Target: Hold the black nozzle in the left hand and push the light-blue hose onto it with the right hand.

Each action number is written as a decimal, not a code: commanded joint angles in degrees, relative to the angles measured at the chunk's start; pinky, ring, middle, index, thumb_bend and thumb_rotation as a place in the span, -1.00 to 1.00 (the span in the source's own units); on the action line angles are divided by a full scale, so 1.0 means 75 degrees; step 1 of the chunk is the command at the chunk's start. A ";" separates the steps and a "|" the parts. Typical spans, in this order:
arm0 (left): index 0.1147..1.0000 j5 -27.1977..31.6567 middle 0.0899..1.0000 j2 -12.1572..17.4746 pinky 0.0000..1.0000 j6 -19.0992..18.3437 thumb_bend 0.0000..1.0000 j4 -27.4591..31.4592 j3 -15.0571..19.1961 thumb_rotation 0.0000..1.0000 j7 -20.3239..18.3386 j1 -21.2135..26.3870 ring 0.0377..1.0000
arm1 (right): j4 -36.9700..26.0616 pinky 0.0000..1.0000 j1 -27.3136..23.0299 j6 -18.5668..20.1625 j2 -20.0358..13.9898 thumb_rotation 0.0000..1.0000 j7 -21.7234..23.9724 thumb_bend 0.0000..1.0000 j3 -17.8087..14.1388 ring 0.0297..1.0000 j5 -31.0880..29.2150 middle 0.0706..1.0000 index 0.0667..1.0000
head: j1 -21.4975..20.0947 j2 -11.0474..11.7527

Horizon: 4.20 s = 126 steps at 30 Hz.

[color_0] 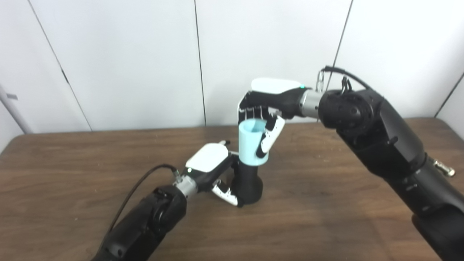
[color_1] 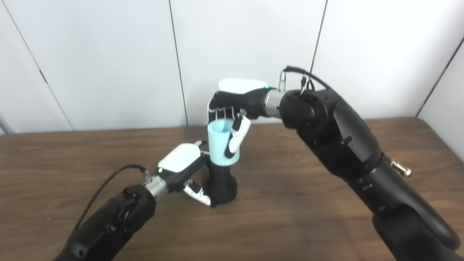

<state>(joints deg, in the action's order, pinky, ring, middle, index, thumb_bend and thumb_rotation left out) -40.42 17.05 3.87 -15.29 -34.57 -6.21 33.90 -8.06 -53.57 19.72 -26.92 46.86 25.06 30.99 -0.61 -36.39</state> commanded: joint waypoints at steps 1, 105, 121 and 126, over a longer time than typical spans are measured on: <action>-0.16 -0.0362 -0.14 0.0126 1.00 -0.0007 0.05 -0.0220 -0.0326 -1.00 -0.0638 -0.0331 0.25 | -0.0114 -0.14 -0.0172 -0.0065 -0.0063 -1.00 -0.0054 0.04 -0.0038 -0.06 0.0118 -0.14 -0.13 | 0.0000 -0.0011; -0.18 -0.0389 -0.11 0.0248 1.00 0.0168 0.05 -0.0225 -0.0199 -1.00 -0.0814 -0.0257 0.24 | -0.1205 0.60 0.1712 -0.1026 0.0217 -0.45 -0.1975 1.00 -0.0654 0.93 0.0946 0.97 0.94 | -0.0280 -0.0356; -0.15 -0.0451 -0.15 0.0151 1.00 0.0198 0.05 -0.0387 -0.0263 -1.00 -0.0728 -0.0255 0.24 | -0.1706 0.75 0.1888 -0.1025 0.0489 -0.43 -0.2066 1.00 -0.1395 1.00 0.0854 1.00 1.00 | -0.0341 -0.0374; -0.14 -0.0430 -0.17 0.0161 1.00 0.0188 0.05 -0.0361 -0.0246 -1.00 -0.0751 -0.0247 0.24 | -0.1919 0.80 0.2112 -0.1447 0.0115 -0.32 -0.1595 0.76 -0.1545 1.00 -0.0391 1.00 1.00 | -0.0353 -0.0366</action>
<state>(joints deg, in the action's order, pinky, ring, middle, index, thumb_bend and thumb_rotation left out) -40.57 16.92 5.91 -15.24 -34.33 -7.62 33.98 -20.43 -36.60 11.03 -23.84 34.09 14.60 30.84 -3.25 -39.11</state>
